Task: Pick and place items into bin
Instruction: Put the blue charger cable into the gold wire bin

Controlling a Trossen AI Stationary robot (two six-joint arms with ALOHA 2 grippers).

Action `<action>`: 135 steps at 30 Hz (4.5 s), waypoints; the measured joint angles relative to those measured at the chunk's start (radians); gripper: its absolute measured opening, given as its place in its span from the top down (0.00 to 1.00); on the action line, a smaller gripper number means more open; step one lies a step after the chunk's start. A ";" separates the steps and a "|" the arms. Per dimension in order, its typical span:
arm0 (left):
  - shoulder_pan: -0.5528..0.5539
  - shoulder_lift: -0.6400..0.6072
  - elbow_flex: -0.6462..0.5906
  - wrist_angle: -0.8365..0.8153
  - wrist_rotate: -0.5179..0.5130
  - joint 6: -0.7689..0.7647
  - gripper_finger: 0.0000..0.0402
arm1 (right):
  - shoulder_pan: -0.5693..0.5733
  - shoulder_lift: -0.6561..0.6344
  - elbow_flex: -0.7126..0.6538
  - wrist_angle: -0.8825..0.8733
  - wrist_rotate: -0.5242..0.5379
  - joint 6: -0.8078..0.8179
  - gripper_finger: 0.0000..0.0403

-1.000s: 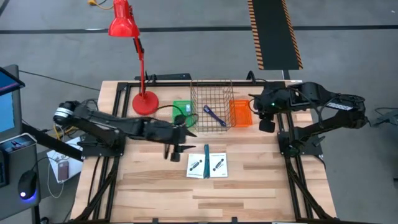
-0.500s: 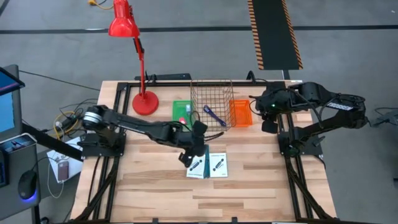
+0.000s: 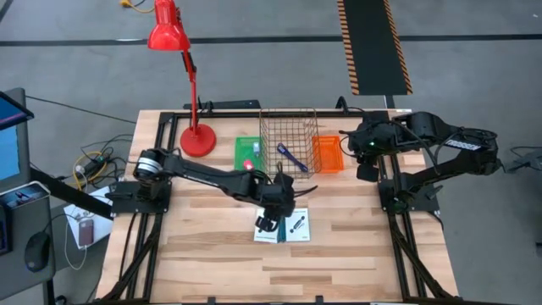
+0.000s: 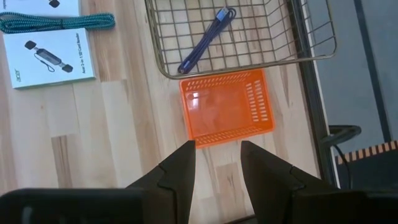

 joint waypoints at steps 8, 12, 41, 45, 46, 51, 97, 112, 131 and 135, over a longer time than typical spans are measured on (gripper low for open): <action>0.002 0.054 0.000 0.001 -0.003 -0.209 0.59 | 0.000 0.000 0.000 0.000 0.000 0.001 0.70; 0.003 0.078 0.004 0.027 -0.004 -0.384 0.59 | 0.000 0.000 0.000 -0.001 0.000 0.002 0.70; 0.051 0.108 0.005 -0.015 -0.029 -1.031 0.59 | 0.000 0.000 0.000 -0.004 0.000 0.002 0.70; 0.054 0.108 0.005 -0.018 -0.030 -1.066 0.59 | 0.000 0.000 0.000 -0.005 0.000 0.002 0.70; 0.054 0.108 0.005 -0.017 -0.031 -1.072 0.59 | 0.000 0.000 0.000 -0.005 0.000 0.002 0.70; 0.053 0.108 0.005 -0.013 -0.052 -1.116 0.59 | 0.000 0.000 0.000 -0.006 0.000 0.001 0.70; -0.033 0.223 0.036 0.054 -0.216 -1.525 0.59 | 0.000 -0.001 0.000 -0.077 0.008 -0.062 0.70; -0.060 0.220 0.151 -0.168 -0.325 -1.572 0.59 | 0.000 -0.001 0.000 -0.091 0.008 -0.105 0.70; -0.037 0.221 0.101 -0.167 -0.293 -1.582 0.59 | 0.000 -0.001 0.000 -0.090 0.007 -0.113 0.70; -0.037 0.222 0.102 -0.146 -0.305 -1.582 0.59 | 0.000 -0.001 0.000 -0.090 0.007 -0.113 0.70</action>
